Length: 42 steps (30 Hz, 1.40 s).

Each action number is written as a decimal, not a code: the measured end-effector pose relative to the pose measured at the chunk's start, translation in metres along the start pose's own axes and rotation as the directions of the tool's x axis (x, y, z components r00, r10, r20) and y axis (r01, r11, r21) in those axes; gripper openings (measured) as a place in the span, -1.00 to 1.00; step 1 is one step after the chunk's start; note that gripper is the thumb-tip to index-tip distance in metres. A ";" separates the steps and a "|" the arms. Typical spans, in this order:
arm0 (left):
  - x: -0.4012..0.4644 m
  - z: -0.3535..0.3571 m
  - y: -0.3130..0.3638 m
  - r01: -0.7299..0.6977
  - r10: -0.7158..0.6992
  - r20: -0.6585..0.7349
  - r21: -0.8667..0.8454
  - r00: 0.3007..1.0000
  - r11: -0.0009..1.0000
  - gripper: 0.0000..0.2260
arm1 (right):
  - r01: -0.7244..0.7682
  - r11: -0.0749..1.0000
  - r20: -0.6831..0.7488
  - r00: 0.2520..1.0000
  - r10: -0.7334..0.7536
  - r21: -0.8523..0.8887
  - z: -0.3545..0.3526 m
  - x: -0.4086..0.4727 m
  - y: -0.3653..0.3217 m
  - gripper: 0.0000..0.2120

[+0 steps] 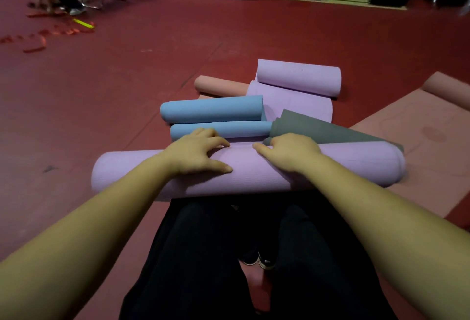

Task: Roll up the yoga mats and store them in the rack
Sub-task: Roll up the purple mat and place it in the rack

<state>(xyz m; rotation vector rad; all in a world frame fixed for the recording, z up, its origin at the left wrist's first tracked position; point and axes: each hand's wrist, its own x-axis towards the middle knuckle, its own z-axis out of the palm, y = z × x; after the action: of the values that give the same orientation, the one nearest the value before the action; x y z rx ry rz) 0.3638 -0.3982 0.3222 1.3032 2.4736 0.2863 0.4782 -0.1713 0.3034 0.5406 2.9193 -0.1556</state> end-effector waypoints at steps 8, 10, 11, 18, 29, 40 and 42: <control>-0.035 0.058 0.005 0.127 -0.005 -0.217 0.554 0.976 0.823 0.16 | -0.035 0.997 0.150 0.988 0.025 0.069 -0.015 0.008 -0.009 -0.26; -0.031 0.052 0.008 0.152 -0.043 -0.204 0.553 0.978 0.819 0.12 | -0.048 0.994 0.181 0.983 0.030 0.094 -0.021 0.007 -0.010 -0.30; -0.031 0.048 0.010 0.145 -0.038 -0.202 0.550 0.979 0.822 0.08 | -0.048 0.994 0.200 0.979 0.027 0.102 -0.025 0.005 -0.012 -0.32; -0.039 0.022 0.024 0.099 -0.022 -0.156 0.511 0.988 0.854 0.02 | -0.017 0.992 0.281 0.959 -0.020 0.129 -0.046 -0.005 -0.009 -0.35; -0.059 0.002 0.046 -0.011 0.007 0.012 0.365 1.000 0.931 0.00 | 0.003 0.984 0.419 0.905 -0.079 0.180 -0.043 -0.007 0.006 -0.27; -0.009 -0.019 0.012 0.158 -0.129 0.379 -0.046 0.916 0.986 0.10 | 0.100 0.992 0.043 0.994 -0.104 0.079 -0.040 -0.013 -0.006 -0.49; 0.003 -0.023 0.009 0.208 -0.122 0.456 -0.144 0.882 0.967 -0.03 | 0.092 0.994 0.035 0.995 -0.094 0.060 -0.031 -0.020 -0.007 -0.38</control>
<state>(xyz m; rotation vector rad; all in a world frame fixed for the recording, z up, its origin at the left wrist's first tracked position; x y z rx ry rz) 0.3602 -0.3917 0.3460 0.9439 2.0912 0.1534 0.4892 -0.1809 0.3377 0.4059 2.9120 -0.2606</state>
